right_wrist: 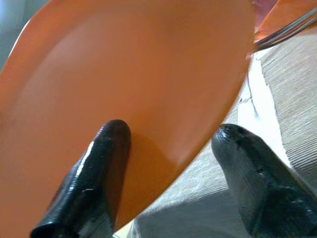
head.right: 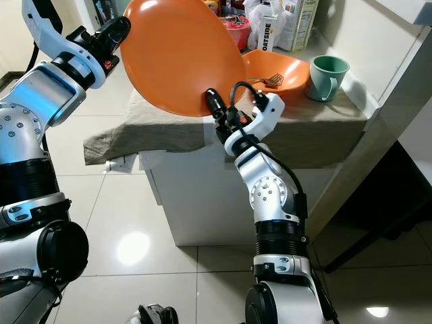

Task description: Setting the table

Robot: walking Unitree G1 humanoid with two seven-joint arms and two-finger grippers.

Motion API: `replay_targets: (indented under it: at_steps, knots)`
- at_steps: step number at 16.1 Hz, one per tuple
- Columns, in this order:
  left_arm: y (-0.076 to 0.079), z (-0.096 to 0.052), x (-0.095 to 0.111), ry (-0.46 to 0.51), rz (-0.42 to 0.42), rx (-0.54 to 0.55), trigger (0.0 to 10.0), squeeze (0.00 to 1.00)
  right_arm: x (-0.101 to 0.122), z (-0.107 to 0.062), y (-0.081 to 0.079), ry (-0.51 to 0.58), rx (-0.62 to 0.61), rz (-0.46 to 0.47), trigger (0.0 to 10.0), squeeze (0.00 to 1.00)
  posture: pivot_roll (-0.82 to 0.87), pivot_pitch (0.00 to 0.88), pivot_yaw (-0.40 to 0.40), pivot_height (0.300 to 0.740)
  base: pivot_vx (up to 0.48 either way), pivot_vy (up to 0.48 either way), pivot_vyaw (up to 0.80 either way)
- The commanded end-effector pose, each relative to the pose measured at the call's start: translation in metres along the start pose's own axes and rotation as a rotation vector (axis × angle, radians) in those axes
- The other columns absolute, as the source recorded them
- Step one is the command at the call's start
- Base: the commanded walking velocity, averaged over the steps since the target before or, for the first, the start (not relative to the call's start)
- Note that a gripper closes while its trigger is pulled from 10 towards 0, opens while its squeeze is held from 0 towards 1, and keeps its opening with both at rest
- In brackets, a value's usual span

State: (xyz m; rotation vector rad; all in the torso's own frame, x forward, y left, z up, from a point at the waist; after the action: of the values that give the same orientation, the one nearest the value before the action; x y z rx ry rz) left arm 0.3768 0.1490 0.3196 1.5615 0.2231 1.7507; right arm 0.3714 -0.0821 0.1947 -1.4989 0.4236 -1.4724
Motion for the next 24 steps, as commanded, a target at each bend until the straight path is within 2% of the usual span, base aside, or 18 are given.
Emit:
replay_targets:
  at_steps: [1, 7, 12, 19, 20, 22, 24]
  knots:
    - [0.028, -0.001, 0.023, 0.086, -0.004, -0.120, 0.0, 0.00, -0.009, 0.005, -0.002, -0.027, -0.016, 0.042, 0.0, 0.00, -0.17, 0.022, 0.052, 0.740, 0.000, 0.000, 0.00]
    - [0.010, 0.000, 0.016, 0.065, 0.014, -0.053, 0.0, 0.00, -0.011, 0.003, -0.002, -0.039, -0.008, 0.021, 0.0, 0.00, -0.17, 0.024, 0.053, 0.740, 0.000, 0.000, 0.00]
    - [0.014, 0.000, 0.018, 0.072, 0.009, -0.067, 0.0, 0.00, -0.009, 0.003, -0.003, -0.024, 0.000, 0.045, 0.0, 0.00, -0.17, 0.024, 0.054, 0.740, 0.000, 0.000, 0.00]
    - [-0.006, 0.000, 0.008, 0.046, 0.048, -0.009, 0.0, 0.00, -0.012, 0.001, -0.002, -0.037, 0.005, 0.023, 0.0, 0.00, -0.17, 0.018, 0.053, 0.740, 0.000, 0.000, 0.00]
    - [-0.008, 0.000, 0.007, 0.038, 0.064, -0.003, 0.0, 0.00, -0.012, 0.001, -0.002, -0.037, 0.005, 0.023, 0.0, 0.00, -0.18, 0.016, 0.053, 0.740, 0.000, 0.000, 0.00]
    - [-0.022, 0.000, -0.008, -0.012, 0.188, 0.048, 0.0, 0.00, -0.011, 0.000, -0.003, -0.038, 0.009, 0.014, 0.0, 0.00, -0.18, 0.015, 0.053, 0.740, 0.000, 0.000, 0.00]
    - [-0.031, 0.000, -0.015, -0.033, 0.224, 0.077, 0.0, 0.00, -0.011, 0.000, -0.003, -0.040, 0.007, 0.007, 0.0, 0.00, -0.18, 0.014, 0.050, 0.740, 0.000, 0.000, 0.00]
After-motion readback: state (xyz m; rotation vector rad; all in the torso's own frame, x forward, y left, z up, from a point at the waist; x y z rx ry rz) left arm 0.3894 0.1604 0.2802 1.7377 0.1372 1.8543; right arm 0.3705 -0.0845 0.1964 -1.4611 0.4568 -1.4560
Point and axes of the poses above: a point about 5 cm out from each wrist's last joint towards the gripper, its own z axis pointing out of the wrist towards the gripper, its own x axis along the axis of the wrist's last joint, y = z × x, the point moved 2 cm from there along z, pointing out of the wrist towards the gripper, and after that the axes turned 7 degrees about z, right-handed, at the moved point
